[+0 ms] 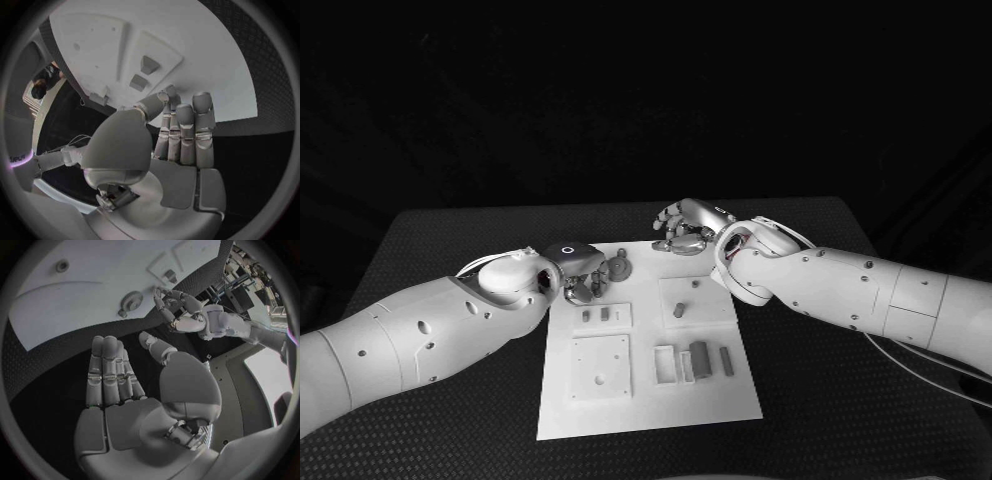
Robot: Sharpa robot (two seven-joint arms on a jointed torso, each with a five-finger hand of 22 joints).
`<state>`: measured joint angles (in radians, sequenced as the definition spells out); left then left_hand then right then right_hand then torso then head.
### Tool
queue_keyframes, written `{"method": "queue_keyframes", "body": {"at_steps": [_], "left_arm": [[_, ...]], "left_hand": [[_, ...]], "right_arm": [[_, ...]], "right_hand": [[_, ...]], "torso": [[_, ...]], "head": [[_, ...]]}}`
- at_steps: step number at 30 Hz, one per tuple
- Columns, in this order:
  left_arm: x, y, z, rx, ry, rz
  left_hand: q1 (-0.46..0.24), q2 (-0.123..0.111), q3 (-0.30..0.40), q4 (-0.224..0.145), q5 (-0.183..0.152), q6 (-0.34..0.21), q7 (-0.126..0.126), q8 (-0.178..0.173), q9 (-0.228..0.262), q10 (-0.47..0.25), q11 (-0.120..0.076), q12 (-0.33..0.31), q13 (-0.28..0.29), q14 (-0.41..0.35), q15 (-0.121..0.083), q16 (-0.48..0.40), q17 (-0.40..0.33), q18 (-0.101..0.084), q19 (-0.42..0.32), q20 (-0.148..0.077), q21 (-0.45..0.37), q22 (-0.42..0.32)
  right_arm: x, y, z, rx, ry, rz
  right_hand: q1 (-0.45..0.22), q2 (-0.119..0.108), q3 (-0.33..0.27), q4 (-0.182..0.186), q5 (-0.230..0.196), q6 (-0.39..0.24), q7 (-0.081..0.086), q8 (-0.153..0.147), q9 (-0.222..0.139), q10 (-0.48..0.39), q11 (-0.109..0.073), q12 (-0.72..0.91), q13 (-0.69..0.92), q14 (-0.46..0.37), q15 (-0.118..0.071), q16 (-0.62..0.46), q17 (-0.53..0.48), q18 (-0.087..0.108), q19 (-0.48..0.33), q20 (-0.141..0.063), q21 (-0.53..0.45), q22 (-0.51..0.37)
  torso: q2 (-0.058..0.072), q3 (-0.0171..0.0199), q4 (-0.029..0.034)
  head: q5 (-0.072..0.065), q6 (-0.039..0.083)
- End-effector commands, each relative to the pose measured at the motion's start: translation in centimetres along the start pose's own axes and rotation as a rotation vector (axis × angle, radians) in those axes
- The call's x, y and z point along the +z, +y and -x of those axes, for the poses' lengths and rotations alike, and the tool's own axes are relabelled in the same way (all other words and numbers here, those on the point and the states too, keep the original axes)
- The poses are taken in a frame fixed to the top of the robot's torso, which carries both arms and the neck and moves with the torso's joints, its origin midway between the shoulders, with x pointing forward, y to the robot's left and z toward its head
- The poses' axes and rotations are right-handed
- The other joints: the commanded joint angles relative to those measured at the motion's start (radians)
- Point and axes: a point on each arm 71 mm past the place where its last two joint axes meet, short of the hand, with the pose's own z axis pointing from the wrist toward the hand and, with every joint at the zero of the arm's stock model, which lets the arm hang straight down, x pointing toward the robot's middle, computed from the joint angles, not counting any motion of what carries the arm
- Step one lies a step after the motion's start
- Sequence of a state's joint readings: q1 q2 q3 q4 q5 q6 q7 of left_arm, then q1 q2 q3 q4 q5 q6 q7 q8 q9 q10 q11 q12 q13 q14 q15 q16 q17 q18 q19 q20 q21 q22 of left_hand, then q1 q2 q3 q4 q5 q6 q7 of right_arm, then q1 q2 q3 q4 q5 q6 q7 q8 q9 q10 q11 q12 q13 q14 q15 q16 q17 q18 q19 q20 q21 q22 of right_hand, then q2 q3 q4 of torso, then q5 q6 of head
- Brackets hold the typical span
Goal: Assemble the parts on the task board
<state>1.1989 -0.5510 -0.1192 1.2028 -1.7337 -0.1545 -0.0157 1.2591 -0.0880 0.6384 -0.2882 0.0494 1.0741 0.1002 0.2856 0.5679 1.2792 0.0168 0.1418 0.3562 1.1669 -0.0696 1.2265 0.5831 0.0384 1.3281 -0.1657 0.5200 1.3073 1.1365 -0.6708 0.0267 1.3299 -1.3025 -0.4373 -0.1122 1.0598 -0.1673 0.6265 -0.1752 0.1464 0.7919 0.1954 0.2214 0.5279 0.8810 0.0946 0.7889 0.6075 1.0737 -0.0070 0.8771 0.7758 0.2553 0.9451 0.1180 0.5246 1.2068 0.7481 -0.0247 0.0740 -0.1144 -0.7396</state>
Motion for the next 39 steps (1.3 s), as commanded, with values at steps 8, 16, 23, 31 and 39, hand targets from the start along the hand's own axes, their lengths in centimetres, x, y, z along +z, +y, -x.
{"method": "queue_keyframes", "body": {"at_steps": [8,16,23,31,39], "left_arm": [[0.2,-0.3,-1.5,-0.001,0.046,-0.008],[0.2,-0.3,-1.7,-0.001,0.050,-0.006],[0.2,-0.1,-1.7,0.000,0.049,-0.004],[0.2,0.0,-1.7,0.000,0.043,-0.001],[0.1,0.4,-1.6,-0.010,0.026,0.015]], "left_hand": [[-0.004,0.011,0.006,0.001,0.003,0.005,0.000,0.003,-0.002,0.024,0.019,-0.004,0.000,-0.002,-0.006,0.004,0.002,0.082,0.002,-0.006,0.006,0.023],[-0.004,0.011,0.006,0.001,0.003,0.005,0.000,0.003,-0.002,0.024,0.019,-0.004,0.001,-0.002,-0.006,0.004,0.002,0.081,0.002,-0.006,0.007,0.023],[-0.005,0.011,0.006,0.001,0.003,0.003,0.001,0.002,-0.002,0.023,0.019,-0.005,0.001,-0.003,-0.006,0.004,0.002,0.081,0.002,-0.006,0.008,0.023],[-0.011,0.008,0.005,0.002,0.003,-0.005,0.005,-0.002,-0.003,0.017,0.022,-0.012,0.003,-0.007,-0.003,0.001,0.003,0.080,-0.003,-0.005,0.007,0.023],[-0.002,-0.011,0.002,0.000,0.002,-0.066,0.030,-0.033,-0.017,0.006,0.027,-0.024,0.010,-0.015,0.002,0.000,0.008,0.081,-0.013,-0.001,0.008,0.022]], "right_arm": [[0.0,0.1,0.0,0.000,-0.002,0.010],[0.0,0.2,-0.1,0.000,-0.001,0.011],[0.0,0.2,-0.1,0.000,-0.001,0.012],[0.0,0.2,-0.1,0.000,-0.001,0.011],[0.0,0.1,0.0,-0.001,-0.001,0.009]], "right_hand": [[0.007,0.002,-0.007,0.000,0.003,-0.001,0.006,0.004,-0.001,-0.007,0.000,0.006,-0.002,0.001,-0.003,-0.006,0.002,0.007,0.001,0.009,-0.004,0.002],[0.007,0.002,-0.007,0.001,0.003,-0.001,0.006,0.004,-0.001,-0.008,0.000,0.006,-0.003,0.001,-0.002,-0.006,0.003,0.007,0.001,0.009,-0.004,0.002],[0.007,0.002,-0.007,0.001,0.003,-0.001,0.006,0.004,-0.001,-0.008,0.000,0.007,-0.004,0.001,-0.002,-0.007,0.004,0.007,0.001,0.009,-0.004,0.003],[0.007,0.002,-0.007,0.001,0.003,-0.001,0.006,0.004,-0.002,-0.008,0.000,0.007,-0.004,0.001,-0.002,-0.007,0.004,0.007,0.001,0.010,-0.005,0.003],[0.007,0.001,-0.007,0.001,0.003,-0.001,0.006,0.004,-0.002,-0.008,0.000,0.007,-0.005,0.001,-0.002,-0.008,0.005,0.007,0.001,0.010,-0.005,0.004]], "torso": [[0.000,-0.0006,-0.0007],[0.000,-0.0006,0.0002],[0.000,-0.0001,0.0005],[0.000,-0.0003,-0.0003],[-0.001,-0.0010,0.0006]], "head": [[-0.001,-0.002],[-0.002,-0.003],[-0.003,-0.003],[-0.002,-0.002],[-0.003,-0.001]]}}
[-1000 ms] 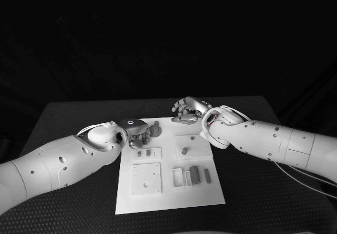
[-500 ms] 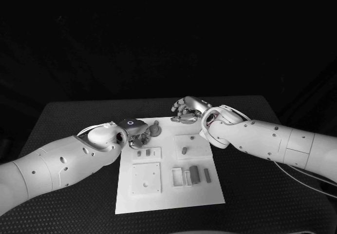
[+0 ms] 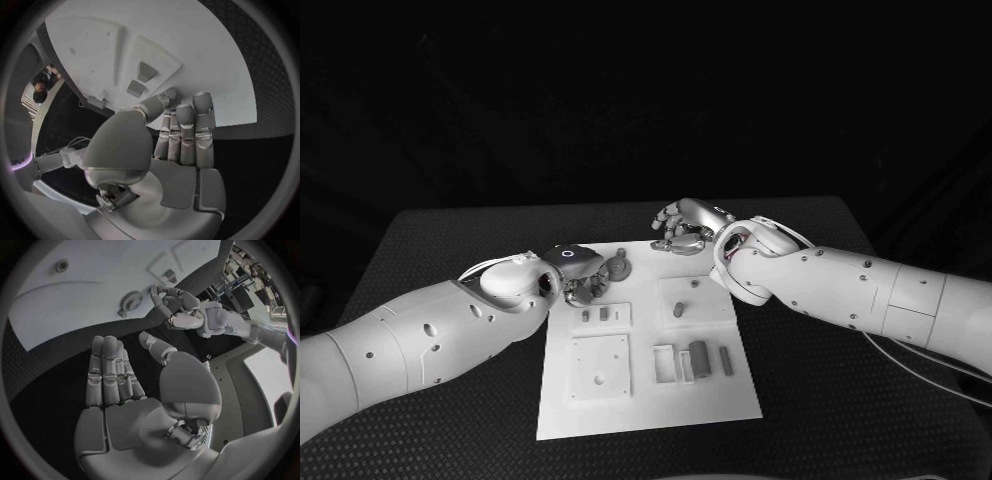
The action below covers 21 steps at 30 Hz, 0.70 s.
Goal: Assemble the parts on the task board
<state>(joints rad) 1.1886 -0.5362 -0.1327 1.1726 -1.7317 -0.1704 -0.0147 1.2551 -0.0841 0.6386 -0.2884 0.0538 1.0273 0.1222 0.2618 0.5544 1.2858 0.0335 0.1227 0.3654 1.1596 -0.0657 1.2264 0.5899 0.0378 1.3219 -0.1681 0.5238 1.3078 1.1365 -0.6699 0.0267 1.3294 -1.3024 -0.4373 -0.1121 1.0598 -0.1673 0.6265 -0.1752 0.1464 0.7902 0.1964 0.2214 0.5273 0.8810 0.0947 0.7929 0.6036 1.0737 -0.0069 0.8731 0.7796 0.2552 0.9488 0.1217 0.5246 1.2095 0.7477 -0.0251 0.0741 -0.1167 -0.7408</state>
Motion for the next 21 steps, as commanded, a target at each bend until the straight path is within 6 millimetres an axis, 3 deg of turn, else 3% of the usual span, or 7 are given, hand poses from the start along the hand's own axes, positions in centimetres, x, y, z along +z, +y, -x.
{"method": "queue_keyframes", "body": {"at_steps": [1,8,21], "left_arm": [[-0.17,0.25,-0.61,-0.014,0.018,0.007],[-0.27,0.59,-0.60,-0.023,0.011,0.018],[-0.59,1.17,-0.45,-0.027,-0.018,0.034]], "left_hand": [[0.003,-0.019,0.001,0.000,-0.003,-0.032,0.013,-0.015,-0.006,-0.004,0.011,-0.008,0.001,-0.009,-0.001,0.000,0.002,0.081,-0.008,0.002,0.005,0.022],[0.004,-0.041,-0.005,0.002,-0.002,-0.117,0.021,-0.052,-0.024,-0.039,0.026,-0.030,0.002,-0.019,0.012,-0.002,0.007,0.087,-0.016,0.013,0.005,0.022],[0.005,-0.055,-0.009,0.002,-0.002,-0.157,0.016,-0.060,-0.033,-0.073,0.036,-0.027,0.008,-0.032,0.023,-0.003,0.012,0.096,-0.026,0.025,0.004,0.021]], "right_arm": [[-0.02,0.04,0.01,-0.001,-0.001,0.008],[-0.03,0.03,0.02,-0.001,-0.001,0.008],[-0.06,-0.12,0.09,-0.003,-0.003,0.006]], "right_hand": [[0.007,0.001,-0.007,0.001,0.003,0.000,0.005,0.004,-0.001,-0.008,0.000,0.003,-0.001,0.001,-0.002,-0.004,0.001,0.007,-0.003,0.006,-0.005,0.001],[0.008,0.001,-0.007,0.001,0.003,0.000,0.005,0.004,-0.001,-0.009,0.000,0.003,-0.002,0.001,-0.002,-0.005,0.002,0.007,-0.003,0.006,-0.006,0.001],[0.008,0.001,-0.007,0.001,0.003,0.000,0.005,0.004,-0.002,-0.009,0.000,0.004,-0.003,0.001,-0.002,-0.006,0.003,0.007,-0.003,0.006,-0.006,0.002]], "torso": [[0.000,-0.0008,0.0008],[-0.001,-0.0011,0.0006],[-0.001,-0.0020,0.0011]], "head": [[-0.001,0.000],[-0.001,0.001],[-0.001,0.003]]}}
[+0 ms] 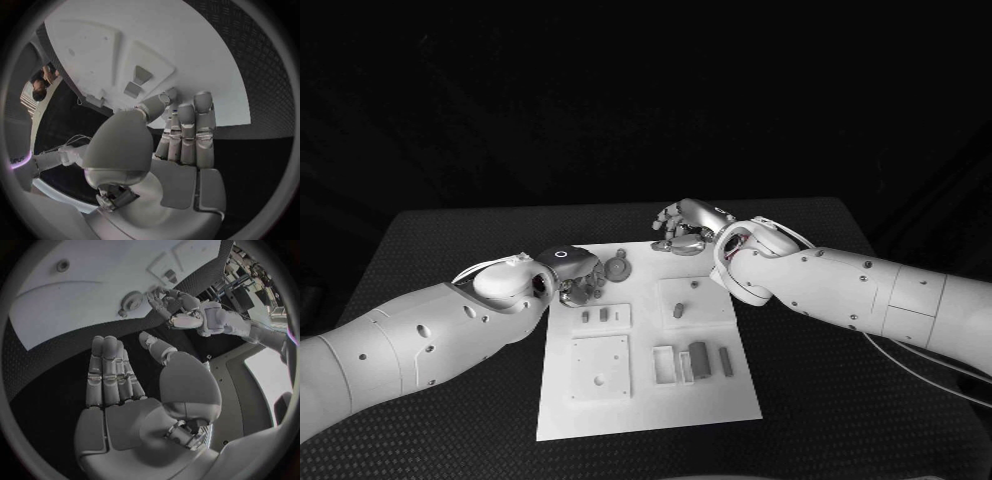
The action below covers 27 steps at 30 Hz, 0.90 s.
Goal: Assemble the parts on the task board
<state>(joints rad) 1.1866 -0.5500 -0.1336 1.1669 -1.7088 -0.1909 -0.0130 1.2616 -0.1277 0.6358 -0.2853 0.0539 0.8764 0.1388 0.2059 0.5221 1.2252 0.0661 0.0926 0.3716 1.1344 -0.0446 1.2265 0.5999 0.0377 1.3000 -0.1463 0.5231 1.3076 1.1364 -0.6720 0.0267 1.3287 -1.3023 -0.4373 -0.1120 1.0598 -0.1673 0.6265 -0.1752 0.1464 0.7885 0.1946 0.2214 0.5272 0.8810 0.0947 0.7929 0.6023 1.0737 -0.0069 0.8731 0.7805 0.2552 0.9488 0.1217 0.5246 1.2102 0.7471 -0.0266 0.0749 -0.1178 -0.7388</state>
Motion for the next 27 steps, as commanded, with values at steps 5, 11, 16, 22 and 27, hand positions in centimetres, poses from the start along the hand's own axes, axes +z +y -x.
{"method": "queue_keyframes", "body": {"at_steps": [5,11,16,22,27], "left_arm": [[-0.7,1.2,-0.1,-0.018,-0.030,0.036],[-2.0,3.1,0.4,-0.081,-0.071,0.085],[-3.1,4.6,1.3,-0.196,-0.105,0.132],[-4.7,6.4,2.5,-0.478,-0.163,0.197],[-6.0,7.5,2.8,-0.736,-0.184,0.229]], "left_hand": [[-0.001,-0.016,-0.006,0.000,-0.003,-0.008,0.001,-0.001,-0.001,-0.021,0.006,0.004,0.004,-0.010,0.004,-0.004,0.002,0.097,-0.007,0.006,0.003,0.021],[-0.017,-0.029,-0.012,0.009,-0.003,0.000,0.009,0.009,0.001,-0.031,0.009,0.009,0.007,-0.013,0.008,-0.004,0.003,0.098,-0.009,0.009,0.004,0.022],[-0.030,-0.039,-0.013,0.019,-0.004,0.006,0.015,0.016,0.002,-0.036,0.010,0.013,0.009,-0.017,0.009,-0.006,0.003,0.099,-0.011,0.011,0.003,0.021],[-0.052,-0.044,-0.008,0.042,-0.004,0.014,0.026,0.029,0.004,-0.046,0.016,0.022,0.015,-0.050,0.015,-0.045,-0.015,0.092,-0.050,0.021,-0.032,0.006],[-0.098,-0.037,-0.062,0.046,-0.004,0.006,0.036,0.033,0.004,-0.052,0.016,0.032,0.021,-0.055,0.016,-0.063,-0.023,0.088,-0.058,0.022,-0.052,-0.001]], "right_arm": [[0.0,-0.3,0.2,-0.005,-0.007,0.002],[-0.3,-1.2,0.7,-0.007,-0.014,-0.004],[-0.7,-1.9,1.0,-0.001,0.008,-0.005],[-1.4,-2.7,1.1,-0.013,0.078,0.008],[-2.3,-3.7,1.3,-0.084,0.158,0.014]], "right_hand": [[0.011,0.002,-0.006,-0.001,0.004,0.002,0.007,0.004,-0.002,-0.009,0.000,0.004,-0.002,0.001,-0.002,-0.007,0.003,0.007,-0.003,0.006,-0.007,0.002],[0.023,0.005,-0.006,-0.012,0.003,0.004,0.006,0.007,-0.002,-0.005,-0.002,0.010,-0.005,0.007,-0.004,-0.007,0.009,0.007,0.003,0.003,-0.005,0.006],[0.049,0.009,-0.004,-0.044,0.003,0.008,0.003,0.010,-0.003,0.003,-0.005,0.018,-0.010,0.020,-0.008,-0.007,0.019,0.007,0.016,-0.001,-0.002,0.012],[0.056,0.012,-0.012,-0.060,0.004,0.021,-0.008,0.017,-0.002,0.039,-0.018,0.034,-0.016,0.080,-0.025,0.037,0.051,0.007,0.081,-0.026,0.035,0.033],[0.048,0.010,-0.012,-0.058,0.004,0.044,-0.016,0.031,0.005,0.039,-0.024,0.023,-0.032,0.088,-0.032,0.061,0.074,0.007,0.101,-0.039,0.048,0.047]], "torso": [[0.000,0.0002,-0.0002],[-0.001,0.0011,0.0002],[-0.001,0.0011,0.0019],[-0.002,0.0003,0.0010],[-0.001,0.0002,0.0012]], "head": [[0.000,0.003],[0.000,0.008],[0.001,0.014],[0.003,0.021],[-0.006,0.028]]}}
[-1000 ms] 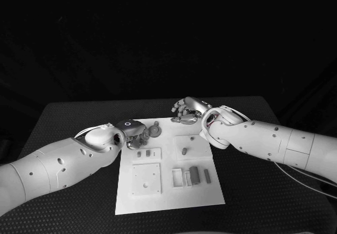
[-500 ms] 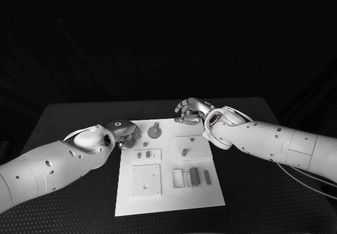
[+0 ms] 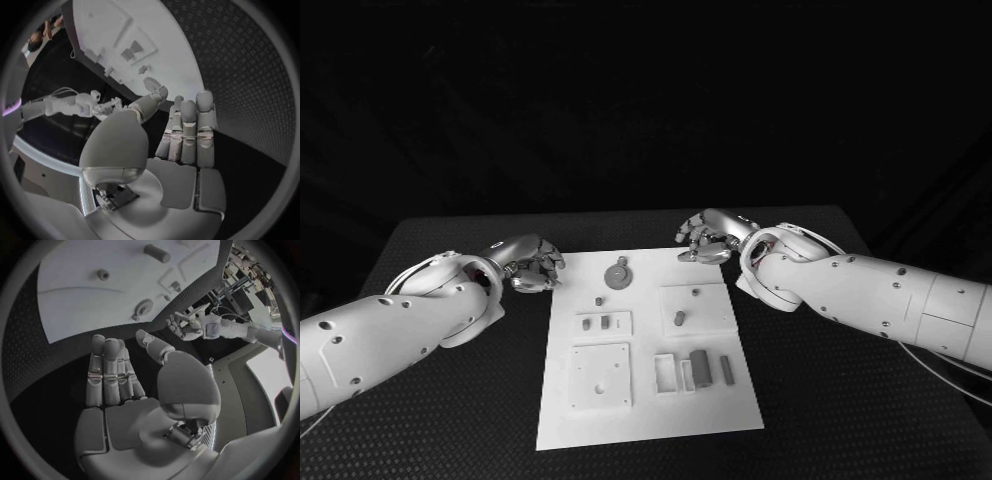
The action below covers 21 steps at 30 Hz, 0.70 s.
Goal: Assemble the parts on the task board
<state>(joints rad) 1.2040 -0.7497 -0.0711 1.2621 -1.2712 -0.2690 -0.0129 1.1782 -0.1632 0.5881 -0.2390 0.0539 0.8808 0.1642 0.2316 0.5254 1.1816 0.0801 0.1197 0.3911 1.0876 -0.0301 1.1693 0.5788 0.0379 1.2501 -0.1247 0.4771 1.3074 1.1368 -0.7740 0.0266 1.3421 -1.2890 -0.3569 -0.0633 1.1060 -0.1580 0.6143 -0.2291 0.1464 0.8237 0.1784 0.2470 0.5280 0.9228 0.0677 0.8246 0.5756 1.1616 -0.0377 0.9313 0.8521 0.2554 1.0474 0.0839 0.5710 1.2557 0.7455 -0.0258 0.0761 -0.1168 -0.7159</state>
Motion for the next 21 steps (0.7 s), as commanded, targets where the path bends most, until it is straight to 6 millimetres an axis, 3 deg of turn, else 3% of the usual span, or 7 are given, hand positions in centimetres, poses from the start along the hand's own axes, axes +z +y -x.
{"method": "queue_keyframes", "body": {"at_steps": [1,6,7,13,17,21], "left_arm": [[-0.5,0.4,0.3,-0.341,-0.018,0.049],[-1.1,0.7,0.5,-0.485,-0.024,0.048],[-1.3,0.6,0.6,-0.506,-0.024,0.041],[-1.7,0.6,0.6,-0.575,-0.025,0.030],[-1.8,0.8,0.7,-0.591,-0.030,0.032],[-1.8,0.9,0.7,-0.590,-0.033,0.032]], "left_hand": [[-0.019,0.000,-0.021,-0.002,-0.004,0.001,0.012,0.007,0.000,-0.009,0.002,0.007,0.003,-0.010,0.002,-0.008,-0.003,0.087,-0.010,0.001,-0.009,-0.002],[-0.030,0.012,-0.042,-0.009,-0.004,-0.004,0.016,0.010,-0.001,-0.014,0.004,0.013,0.007,-0.018,0.003,-0.025,-0.011,0.083,-0.019,0.003,-0.029,-0.011],[-0.031,0.014,-0.045,-0.011,-0.004,-0.004,0.016,0.011,-0.001,-0.016,0.004,0.015,0.008,-0.020,0.004,-0.029,-0.012,0.082,-0.021,0.003,-0.034,-0.013],[-0.042,0.022,-0.059,-0.017,-0.004,-0.005,0.016,0.015,-0.001,-0.022,0.006,0.019,0.010,-0.026,0.006,-0.041,-0.017,0.078,-0.027,0.005,-0.048,-0.019],[-0.044,0.025,-0.063,-0.020,-0.004,-0.006,0.016,0.016,-0.002,-0.025,0.007,0.021,0.011,-0.028,0.006,-0.044,-0.019,0.077,-0.028,0.005,-0.053,-0.021],[-0.046,0.027,-0.065,-0.021,-0.004,-0.006,0.016,0.016,-0.002,-0.026,0.007,0.022,0.012,-0.028,0.007,-0.045,-0.019,0.076,-0.028,0.006,-0.055,-0.022]], "right_arm": [[-0.4,0.1,-0.6,-0.081,0.112,0.056],[-1.5,0.0,-1.4,-0.204,0.169,0.108],[-1.7,0.0,-1.6,-0.253,0.184,0.124],[-2.3,-0.2,-2.3,-0.410,0.214,0.157],[-2.4,-0.5,-2.6,-0.487,0.221,0.166],[-2.5,-0.5,-2.8,-0.533,0.222,0.168]], "right_hand": [[0.000,0.000,0.002,-0.003,0.004,0.015,0.002,0.009,0.007,-0.015,0.004,-0.025,-0.014,-0.003,0.000,0.002,0.004,0.006,0.001,-0.001,0.000,0.002],[-0.004,0.000,0.019,0.000,0.004,0.033,0.002,0.027,0.027,-0.031,0.018,-0.188,-0.123,0.012,0.015,0.012,0.016,0.006,0.018,-0.010,0.004,0.014],[-0.002,0.000,0.023,-0.002,0.003,0.040,-0.002,0.034,0.035,0.011,0.022,-0.268,-0.178,0.040,0.015,0.020,0.021,0.006,0.045,-0.023,0.014,0.022],[0.008,0.006,0.030,-0.006,0.003,0.065,-0.016,0.048,0.050,0.084,0.023,-0.409,-0.263,0.096,0.017,0.031,0.028,0.006,0.097,-0.045,0.025,0.035],[0.020,0.015,0.037,-0.013,0.004,0.072,-0.018,0.046,0.048,0.110,0.025,-0.471,-0.299,0.120,0.018,0.033,0.030,0.006,0.114,-0.053,0.026,0.041],[0.030,0.022,0.040,-0.020,0.003,0.073,-0.016,0.035,0.035,0.114,0.040,-0.549,-0.351,0.139,0.032,0.048,0.042,0.006,0.127,-0.056,0.021,0.047]], "torso": [[0.001,-0.0008,-0.0002],[0.002,-0.0002,-0.0012],[0.001,0.0000,-0.0013],[0.002,-0.0021,0.0002],[0.000,-0.0027,0.0001],[0.001,-0.0019,0.0007]], "head": [[-0.008,0.006],[-0.016,0.009],[-0.018,0.010],[-0.024,0.013],[-0.026,0.015],[-0.028,0.016]]}}
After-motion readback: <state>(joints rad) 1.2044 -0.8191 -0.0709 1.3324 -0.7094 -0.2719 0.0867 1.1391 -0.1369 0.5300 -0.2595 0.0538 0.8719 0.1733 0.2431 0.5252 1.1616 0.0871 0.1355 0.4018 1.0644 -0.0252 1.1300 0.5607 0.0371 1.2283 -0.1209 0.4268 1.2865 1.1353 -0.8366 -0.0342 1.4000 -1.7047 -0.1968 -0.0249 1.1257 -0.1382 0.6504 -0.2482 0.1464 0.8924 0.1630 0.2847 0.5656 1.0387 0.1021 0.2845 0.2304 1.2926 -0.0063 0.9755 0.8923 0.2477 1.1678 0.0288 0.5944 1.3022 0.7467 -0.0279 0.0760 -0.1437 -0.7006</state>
